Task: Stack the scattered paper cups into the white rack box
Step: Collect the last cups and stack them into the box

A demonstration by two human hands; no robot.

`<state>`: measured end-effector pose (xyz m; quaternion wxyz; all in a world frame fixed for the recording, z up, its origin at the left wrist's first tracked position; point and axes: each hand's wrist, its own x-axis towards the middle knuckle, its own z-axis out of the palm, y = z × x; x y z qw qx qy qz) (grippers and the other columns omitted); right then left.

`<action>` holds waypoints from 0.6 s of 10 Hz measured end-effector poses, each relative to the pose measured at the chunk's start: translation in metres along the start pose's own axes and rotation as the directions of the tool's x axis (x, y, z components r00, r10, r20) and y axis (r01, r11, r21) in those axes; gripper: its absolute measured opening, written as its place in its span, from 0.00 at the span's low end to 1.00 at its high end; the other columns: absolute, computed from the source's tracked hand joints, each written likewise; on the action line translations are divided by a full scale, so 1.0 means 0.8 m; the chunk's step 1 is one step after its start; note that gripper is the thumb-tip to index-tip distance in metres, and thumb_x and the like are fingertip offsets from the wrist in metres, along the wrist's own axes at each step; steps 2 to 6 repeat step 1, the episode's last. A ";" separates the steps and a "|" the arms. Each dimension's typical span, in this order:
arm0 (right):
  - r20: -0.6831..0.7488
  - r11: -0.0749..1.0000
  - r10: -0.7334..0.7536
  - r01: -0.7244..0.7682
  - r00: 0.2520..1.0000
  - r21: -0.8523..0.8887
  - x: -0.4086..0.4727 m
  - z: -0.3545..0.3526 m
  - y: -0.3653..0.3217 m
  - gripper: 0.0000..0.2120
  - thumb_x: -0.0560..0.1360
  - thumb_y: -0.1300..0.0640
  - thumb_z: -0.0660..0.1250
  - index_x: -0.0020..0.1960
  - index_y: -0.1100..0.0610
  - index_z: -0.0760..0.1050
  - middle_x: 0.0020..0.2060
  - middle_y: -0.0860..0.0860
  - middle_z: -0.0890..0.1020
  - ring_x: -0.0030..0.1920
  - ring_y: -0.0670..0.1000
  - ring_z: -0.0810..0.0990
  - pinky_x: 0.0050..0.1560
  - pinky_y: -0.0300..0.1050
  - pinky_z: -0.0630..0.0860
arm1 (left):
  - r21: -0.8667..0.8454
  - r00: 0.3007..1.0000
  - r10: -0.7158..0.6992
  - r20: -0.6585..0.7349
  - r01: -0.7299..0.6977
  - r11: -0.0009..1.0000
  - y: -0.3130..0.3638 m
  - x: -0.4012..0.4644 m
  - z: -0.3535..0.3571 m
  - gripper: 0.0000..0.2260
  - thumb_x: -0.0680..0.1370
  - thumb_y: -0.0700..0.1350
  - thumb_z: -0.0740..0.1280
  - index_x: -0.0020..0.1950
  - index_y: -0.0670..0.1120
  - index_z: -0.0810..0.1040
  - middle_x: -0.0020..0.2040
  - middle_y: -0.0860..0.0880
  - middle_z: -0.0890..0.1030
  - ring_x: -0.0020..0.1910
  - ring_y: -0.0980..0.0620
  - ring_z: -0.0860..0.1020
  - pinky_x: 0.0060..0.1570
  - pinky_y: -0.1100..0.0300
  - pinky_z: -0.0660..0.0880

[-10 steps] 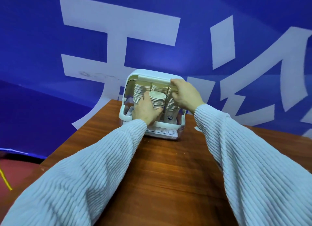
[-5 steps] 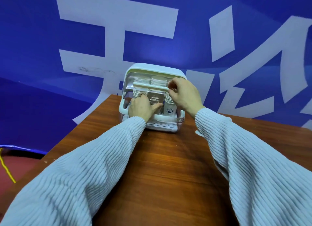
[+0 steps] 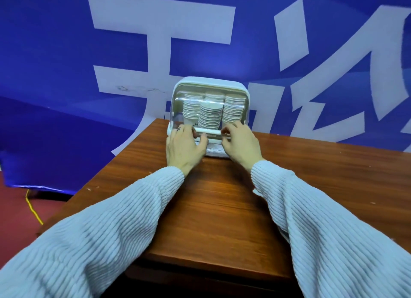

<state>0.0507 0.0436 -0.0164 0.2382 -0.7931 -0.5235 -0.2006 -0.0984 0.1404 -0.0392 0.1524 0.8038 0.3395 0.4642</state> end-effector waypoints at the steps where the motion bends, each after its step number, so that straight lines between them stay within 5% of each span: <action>1: 0.048 0.999 -0.028 0.028 0.998 0.017 -0.001 -0.008 0.002 0.16 0.80 0.53 0.66 0.67 0.53 0.78 0.63 0.49 0.78 0.63 0.53 0.75 0.56 0.49 0.76 | -0.022 0.999 0.033 -0.008 -0.033 0.999 0.016 0.008 0.002 0.11 0.78 0.54 0.64 0.42 0.48 0.71 0.41 0.51 0.74 0.46 0.48 0.72 0.49 0.50 0.69; 6: 0.048 0.999 -0.028 0.028 0.998 0.017 -0.001 -0.008 0.002 0.16 0.80 0.53 0.66 0.67 0.53 0.78 0.63 0.49 0.78 0.63 0.53 0.75 0.56 0.49 0.76 | -0.022 0.999 0.033 -0.008 -0.033 0.999 0.016 0.008 0.002 0.11 0.78 0.54 0.64 0.42 0.48 0.71 0.41 0.51 0.74 0.46 0.48 0.72 0.49 0.50 0.69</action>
